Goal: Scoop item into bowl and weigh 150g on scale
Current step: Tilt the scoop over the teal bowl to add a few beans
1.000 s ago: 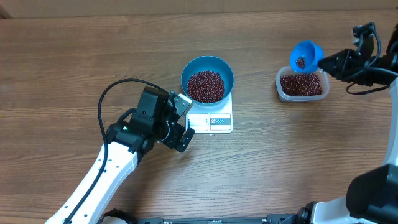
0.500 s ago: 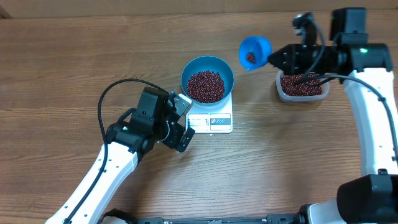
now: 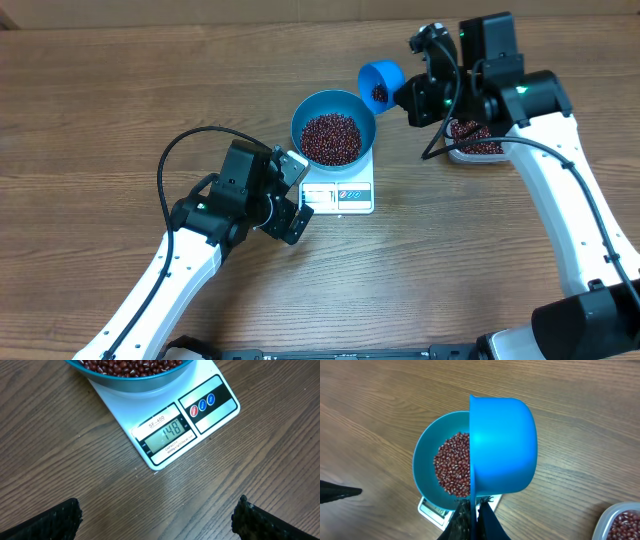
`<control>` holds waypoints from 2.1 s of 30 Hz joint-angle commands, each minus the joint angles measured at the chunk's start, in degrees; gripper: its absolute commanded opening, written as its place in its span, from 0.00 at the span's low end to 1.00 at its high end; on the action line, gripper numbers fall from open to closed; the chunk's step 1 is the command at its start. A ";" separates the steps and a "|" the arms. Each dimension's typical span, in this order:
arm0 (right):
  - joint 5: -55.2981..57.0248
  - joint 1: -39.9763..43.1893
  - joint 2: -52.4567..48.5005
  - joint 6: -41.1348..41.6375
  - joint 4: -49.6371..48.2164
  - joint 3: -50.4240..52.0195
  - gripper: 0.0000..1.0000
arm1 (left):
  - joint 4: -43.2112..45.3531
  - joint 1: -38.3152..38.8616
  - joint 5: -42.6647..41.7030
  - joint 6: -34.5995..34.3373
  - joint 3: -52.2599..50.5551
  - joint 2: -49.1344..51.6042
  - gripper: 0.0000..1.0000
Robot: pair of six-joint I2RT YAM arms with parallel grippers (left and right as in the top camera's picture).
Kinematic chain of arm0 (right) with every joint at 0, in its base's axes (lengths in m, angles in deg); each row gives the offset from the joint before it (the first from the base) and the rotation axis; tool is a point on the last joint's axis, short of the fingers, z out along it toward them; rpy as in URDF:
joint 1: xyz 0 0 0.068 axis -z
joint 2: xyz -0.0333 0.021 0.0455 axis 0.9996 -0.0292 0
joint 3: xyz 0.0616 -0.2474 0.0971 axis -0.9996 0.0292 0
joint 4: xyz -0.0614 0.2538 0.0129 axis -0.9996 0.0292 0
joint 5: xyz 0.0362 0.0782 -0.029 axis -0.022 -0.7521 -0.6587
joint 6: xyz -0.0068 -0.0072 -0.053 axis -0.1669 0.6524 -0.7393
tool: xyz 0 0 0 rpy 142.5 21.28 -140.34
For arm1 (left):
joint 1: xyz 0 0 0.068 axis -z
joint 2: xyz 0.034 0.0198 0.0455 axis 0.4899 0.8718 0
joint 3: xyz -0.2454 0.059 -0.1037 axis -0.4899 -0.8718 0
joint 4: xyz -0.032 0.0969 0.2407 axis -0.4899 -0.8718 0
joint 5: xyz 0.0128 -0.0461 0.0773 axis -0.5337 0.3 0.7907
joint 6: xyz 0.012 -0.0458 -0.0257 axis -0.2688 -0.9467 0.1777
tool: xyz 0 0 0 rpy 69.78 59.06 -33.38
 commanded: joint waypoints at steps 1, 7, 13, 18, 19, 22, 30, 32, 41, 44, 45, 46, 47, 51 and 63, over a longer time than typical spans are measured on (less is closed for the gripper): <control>6.32 -2.99 1.03 0.15 -0.90 -1.16 0.04 | 0.17 -0.20 0.33 -0.81 1.38 -0.04 1.00; 11.52 -7.23 1.03 0.00 -1.16 -1.16 0.04 | 0.17 -0.20 0.35 -0.81 1.38 -0.04 1.00; 15.82 -10.27 1.03 0.00 -1.14 -1.16 0.04 | 0.17 -0.20 0.33 -0.81 1.38 -0.04 0.99; 19.69 -12.59 1.03 -0.02 -1.14 -1.16 0.04 | 0.17 -0.20 0.33 -0.81 1.38 -0.04 1.00; 19.96 -12.85 1.03 -0.20 -1.11 -1.16 0.04 | 0.17 -0.20 0.33 -0.81 1.38 -0.04 1.00; 20.39 -13.60 1.01 -0.92 -1.16 -1.14 0.04 | 0.17 -0.20 0.33 -0.81 1.38 -0.04 0.99; 22.32 -14.99 1.01 -1.53 -1.31 -1.11 0.04 | 0.17 -0.20 0.33 -0.81 1.38 -0.04 1.00; 22.32 -15.21 1.01 -1.75 -1.38 -1.11 0.04 | 0.17 -0.20 0.33 -0.81 1.38 -0.04 1.00; 22.29 -15.26 1.01 -2.12 -1.36 -1.11 0.04 | 0.17 -0.20 0.33 -0.81 1.38 -0.04 1.00; 22.32 -15.26 1.01 -2.82 -1.36 -1.11 0.04 | 0.17 -0.20 0.33 -0.81 1.38 -0.04 1.00; 22.29 -15.26 1.01 -2.82 -1.36 -1.11 0.04 | 0.17 -0.20 0.33 -0.81 1.38 -0.04 1.00; 22.29 -15.26 1.01 -2.82 -1.36 -1.11 0.04 | 0.17 -0.20 0.33 -0.81 1.38 -0.04 1.00; 22.29 -15.26 1.01 -2.82 -1.33 -1.11 0.04 | 0.17 -0.20 0.33 -0.81 1.38 -0.04 1.00; 20.96 -15.23 1.01 -2.80 -1.33 -1.11 0.04 | 0.17 -0.20 0.33 -0.81 1.38 -0.04 1.00; 20.79 -15.23 1.01 -2.86 -1.38 -1.11 0.04 | 0.17 -0.20 0.33 -0.81 1.38 -0.04 1.00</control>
